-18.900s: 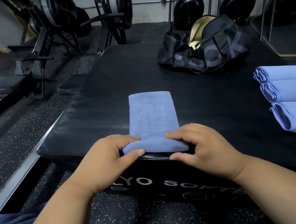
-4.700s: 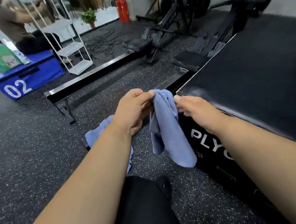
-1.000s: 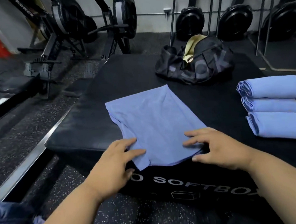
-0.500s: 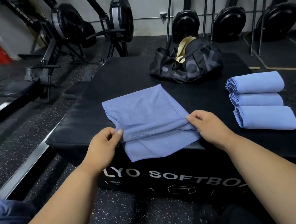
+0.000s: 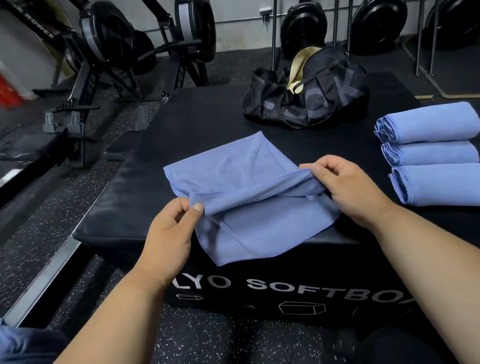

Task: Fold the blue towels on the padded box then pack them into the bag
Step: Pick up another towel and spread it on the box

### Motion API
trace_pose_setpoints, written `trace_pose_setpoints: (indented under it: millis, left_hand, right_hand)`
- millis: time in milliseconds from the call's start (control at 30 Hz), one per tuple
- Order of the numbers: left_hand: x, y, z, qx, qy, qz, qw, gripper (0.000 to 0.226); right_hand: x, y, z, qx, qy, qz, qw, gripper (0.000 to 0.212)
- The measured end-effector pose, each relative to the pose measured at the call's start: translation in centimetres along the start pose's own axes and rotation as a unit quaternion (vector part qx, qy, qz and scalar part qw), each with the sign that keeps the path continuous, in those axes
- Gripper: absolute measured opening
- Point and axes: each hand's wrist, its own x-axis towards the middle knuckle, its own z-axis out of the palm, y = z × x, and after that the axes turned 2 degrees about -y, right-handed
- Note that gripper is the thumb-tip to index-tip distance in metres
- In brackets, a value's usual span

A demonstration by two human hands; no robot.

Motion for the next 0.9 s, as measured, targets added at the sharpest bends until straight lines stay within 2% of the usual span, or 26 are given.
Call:
trace_pose_setpoints:
  millis: [100,200,300,400,567,733,833,900]
  left_hand:
    - [-0.4,0.2,-0.3,-0.039,-0.032,-0.019,0.999,0.024]
    - [-0.6,0.4,-0.2,-0.012,-0.01,-0.016,1.0,0.032]
    - [-0.1,-0.1,-0.6,0.013,0.027,-0.035,0.999,0.035]
    - [1.0,-0.4,-0.9,0.019,0.046,-0.058,0.997,0.036]
    - [3.4,0.8,-1.8,-0.137,0.031,-0.072,0.988,0.034]
    - [7.0,0.6,-3.3,-0.196,0.023,-0.048,0.979,0.028]
    - [9.3,-0.3,-3.8,-0.072,0.035,-0.049,0.996,0.029]
    - [10.8,-1.9,-4.1,0.067,0.046,-0.085,0.993,0.051]
  right_hand:
    - [-0.4,-0.7,-0.5,-0.052,-0.023,-0.016,0.998,0.024]
    - [-0.8,-0.8,-0.3,-0.118,-0.022,-0.017,0.993,0.021]
    - [-1.2,-1.3,0.1,-0.121,0.009,-0.03,0.992,0.017]
    - [-1.3,-2.0,0.7,-0.073,0.032,-0.034,0.996,0.011]
    - [1.4,-3.3,1.9,-0.009,0.047,-0.039,0.998,0.008]
    - [6.9,-3.8,2.9,-0.019,0.061,-0.058,0.996,0.005]
    - [10.9,-2.4,3.7,-0.092,0.05,-0.045,0.994,0.01]
    - [12.8,-0.9,4.0,-0.149,-0.009,-0.003,0.989,0.033]
